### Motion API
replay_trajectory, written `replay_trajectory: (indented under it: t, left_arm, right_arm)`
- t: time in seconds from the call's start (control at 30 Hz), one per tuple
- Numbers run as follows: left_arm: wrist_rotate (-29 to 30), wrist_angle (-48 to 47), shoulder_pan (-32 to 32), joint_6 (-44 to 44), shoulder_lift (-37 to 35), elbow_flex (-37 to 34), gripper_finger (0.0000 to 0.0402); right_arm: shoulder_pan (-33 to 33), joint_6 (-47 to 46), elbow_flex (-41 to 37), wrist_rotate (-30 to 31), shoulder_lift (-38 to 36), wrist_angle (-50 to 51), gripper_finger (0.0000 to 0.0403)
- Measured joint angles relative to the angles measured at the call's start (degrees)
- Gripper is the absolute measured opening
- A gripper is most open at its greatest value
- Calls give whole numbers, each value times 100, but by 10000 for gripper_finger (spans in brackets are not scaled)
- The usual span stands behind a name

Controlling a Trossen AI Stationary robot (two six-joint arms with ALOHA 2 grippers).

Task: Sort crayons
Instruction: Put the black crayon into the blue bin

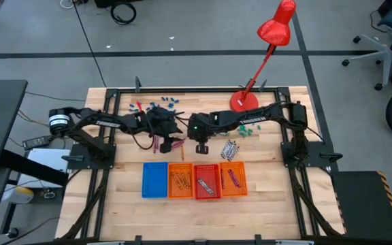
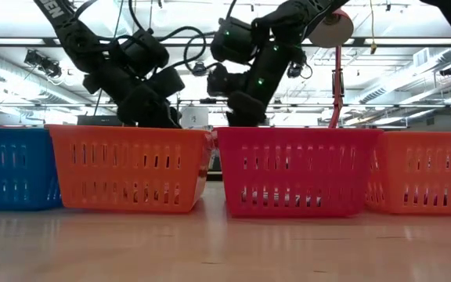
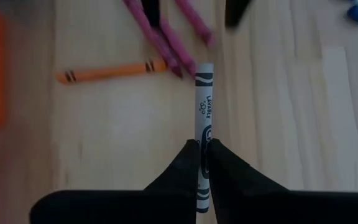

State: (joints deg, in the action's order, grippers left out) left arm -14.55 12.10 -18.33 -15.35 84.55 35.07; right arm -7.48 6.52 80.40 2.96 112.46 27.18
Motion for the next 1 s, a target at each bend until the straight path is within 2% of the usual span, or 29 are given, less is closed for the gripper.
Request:
replay_trajectory:
  t: [0.2,0.53,1.0]
  left_arm:
    - [192,438,89,302,90,3,180]
    - [208,487,94,406,96,4,172]
    - [208,481,94,379,96,4,41]
  right_arm:
    - [89,77,9,42,-4,-258,29]
    - [146,77,9,192,-9,-456,29]
    - [142,-163,9,229,-11,-667,33]
